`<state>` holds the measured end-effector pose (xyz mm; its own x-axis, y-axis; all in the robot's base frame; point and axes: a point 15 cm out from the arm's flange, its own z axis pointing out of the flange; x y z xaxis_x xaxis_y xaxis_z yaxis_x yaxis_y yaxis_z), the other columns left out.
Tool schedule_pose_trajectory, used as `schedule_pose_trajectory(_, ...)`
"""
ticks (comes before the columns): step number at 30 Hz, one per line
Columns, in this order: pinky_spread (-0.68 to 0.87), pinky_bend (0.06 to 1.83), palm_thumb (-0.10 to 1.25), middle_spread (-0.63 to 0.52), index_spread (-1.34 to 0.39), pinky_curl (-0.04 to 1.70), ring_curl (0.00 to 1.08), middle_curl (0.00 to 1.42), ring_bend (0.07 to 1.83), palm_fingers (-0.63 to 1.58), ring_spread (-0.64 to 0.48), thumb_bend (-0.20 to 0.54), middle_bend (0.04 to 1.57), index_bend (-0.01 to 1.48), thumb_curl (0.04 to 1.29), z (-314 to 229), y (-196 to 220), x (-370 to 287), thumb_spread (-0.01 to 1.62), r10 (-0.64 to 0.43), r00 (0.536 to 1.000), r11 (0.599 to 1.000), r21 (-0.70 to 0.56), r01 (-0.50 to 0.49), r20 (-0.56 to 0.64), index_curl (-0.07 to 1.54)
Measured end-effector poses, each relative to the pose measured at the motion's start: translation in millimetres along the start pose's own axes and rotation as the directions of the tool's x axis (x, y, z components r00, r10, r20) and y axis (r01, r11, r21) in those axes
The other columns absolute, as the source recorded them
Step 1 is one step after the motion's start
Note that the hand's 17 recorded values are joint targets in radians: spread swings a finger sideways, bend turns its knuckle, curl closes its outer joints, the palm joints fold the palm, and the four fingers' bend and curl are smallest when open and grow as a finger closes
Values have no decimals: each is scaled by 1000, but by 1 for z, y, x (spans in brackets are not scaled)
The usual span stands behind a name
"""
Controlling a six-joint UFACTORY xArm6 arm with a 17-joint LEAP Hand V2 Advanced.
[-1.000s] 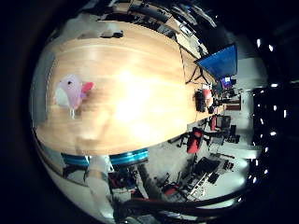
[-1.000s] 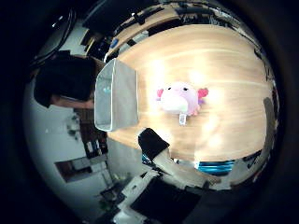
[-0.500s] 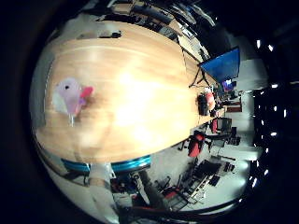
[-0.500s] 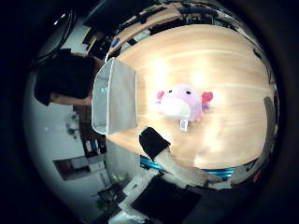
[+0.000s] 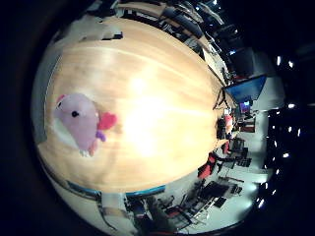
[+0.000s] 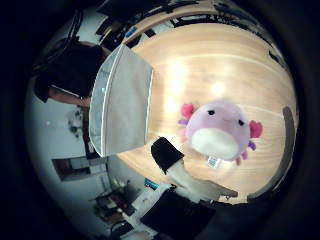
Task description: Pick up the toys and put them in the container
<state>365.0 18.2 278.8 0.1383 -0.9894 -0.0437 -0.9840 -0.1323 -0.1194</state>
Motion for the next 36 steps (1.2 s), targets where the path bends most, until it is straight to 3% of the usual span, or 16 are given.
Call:
schedule_pose_trajectory(12, 157, 1333, 284, -145, -436, -7, 285, 419, 887, 300, -134, -20, 398, 176, 290, 80, 28, -14, 973, -14, 1000, 993, -116, 15, 10, 321)
schedule_pose_trajectory(22, 87, 1324, 380, -166, -434, -8, 293, 423, 934, 327, -167, -9, 421, 170, 300, 111, 26, -11, 990, -12, 1000, 991, -136, 12, 6, 322)
schedule_pose_trajectory(25, -24, 1403, 455, -193, -434, 14, 304, 422, 990, 436, -214, 3, 418, 156, 310, 114, 24, -10, 1012, -4, 1000, 991, -132, 5, 8, 313)
schedule_pose_trajectory(29, -304, 1578, 721, -268, -439, 101, 343, 433, 1108, 726, -323, 102, 428, 150, 352, 117, 25, -4, 1055, 13, 1000, 990, -139, -12, 8, 295)
schedule_pose_trajectory(36, -502, 1423, 1031, -368, -478, 124, 389, 506, 1149, 976, -398, 175, 559, 197, 407, 119, 27, 4, 974, 37, 999, 989, -145, -35, 5, 328)
